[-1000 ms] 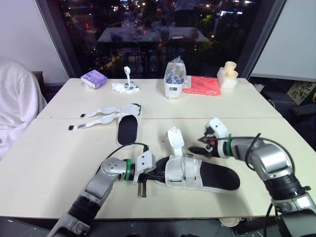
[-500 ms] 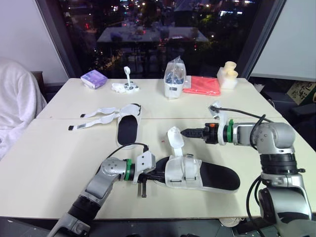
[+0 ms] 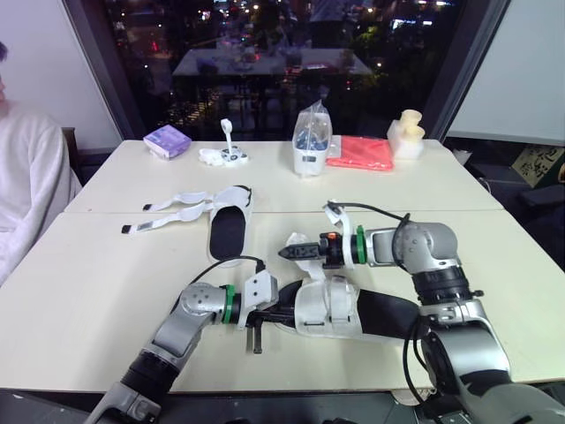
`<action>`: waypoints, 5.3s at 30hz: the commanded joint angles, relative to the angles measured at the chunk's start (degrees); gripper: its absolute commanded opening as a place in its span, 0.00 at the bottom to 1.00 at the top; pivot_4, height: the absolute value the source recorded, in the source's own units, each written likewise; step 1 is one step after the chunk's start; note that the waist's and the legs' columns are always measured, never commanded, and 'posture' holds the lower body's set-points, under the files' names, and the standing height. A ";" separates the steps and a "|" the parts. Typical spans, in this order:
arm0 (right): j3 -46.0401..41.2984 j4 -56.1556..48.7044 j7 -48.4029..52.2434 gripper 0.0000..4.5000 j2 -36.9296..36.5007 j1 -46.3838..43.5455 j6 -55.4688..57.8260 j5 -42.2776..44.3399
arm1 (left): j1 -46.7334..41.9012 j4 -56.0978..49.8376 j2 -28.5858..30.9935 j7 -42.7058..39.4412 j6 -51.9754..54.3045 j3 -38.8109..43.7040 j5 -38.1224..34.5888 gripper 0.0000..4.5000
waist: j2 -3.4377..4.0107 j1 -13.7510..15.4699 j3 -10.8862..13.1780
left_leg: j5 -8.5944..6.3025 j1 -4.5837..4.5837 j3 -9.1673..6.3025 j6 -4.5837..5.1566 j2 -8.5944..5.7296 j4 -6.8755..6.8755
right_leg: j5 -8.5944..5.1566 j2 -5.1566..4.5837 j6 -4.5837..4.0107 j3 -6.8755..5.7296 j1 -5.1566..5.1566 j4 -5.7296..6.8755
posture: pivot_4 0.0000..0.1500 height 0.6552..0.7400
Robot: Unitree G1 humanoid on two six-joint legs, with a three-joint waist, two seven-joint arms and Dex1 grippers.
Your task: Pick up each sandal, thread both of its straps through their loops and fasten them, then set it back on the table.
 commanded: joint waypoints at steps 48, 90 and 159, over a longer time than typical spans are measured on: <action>8.86 -49.61 9.41 0.01 -19.34 27.36 -56.01 -22.78 | 2.36 -0.24 -0.37 0.94 1.73 -1.56 1.06 0.00 | 0.01 0.16 0.02 | 0.00 0.02 0.00 -0.02 -0.02 -0.11 | -0.03 0.04 0.05 -0.01 0.01 -0.10 | 1.00 1.00; 12.62 -25.53 -7.29 0.99 -39.59 46.87 -141.69 -54.85 | 1.77 -0.97 -0.14 -1.03 3.17 -2.20 0.97 0.00 | -0.03 0.14 0.03 | 0.07 0.29 0.02 -0.11 0.06 -0.11 | -0.23 0.15 -0.05 0.05 0.27 -0.04 | 1.00 1.00; 4.55 -45.25 4.67 0.24 -31.93 41.05 -9.37 20.57 | 3.25 0.37 -1.13 6.54 -1.58 -3.39 5.00 0.00 | 0.06 0.34 0.04 | 0.03 0.64 -0.19 -0.14 0.06 -0.33 | -0.24 -0.26 -0.09 -0.14 0.76 -0.44 | 1.00 1.00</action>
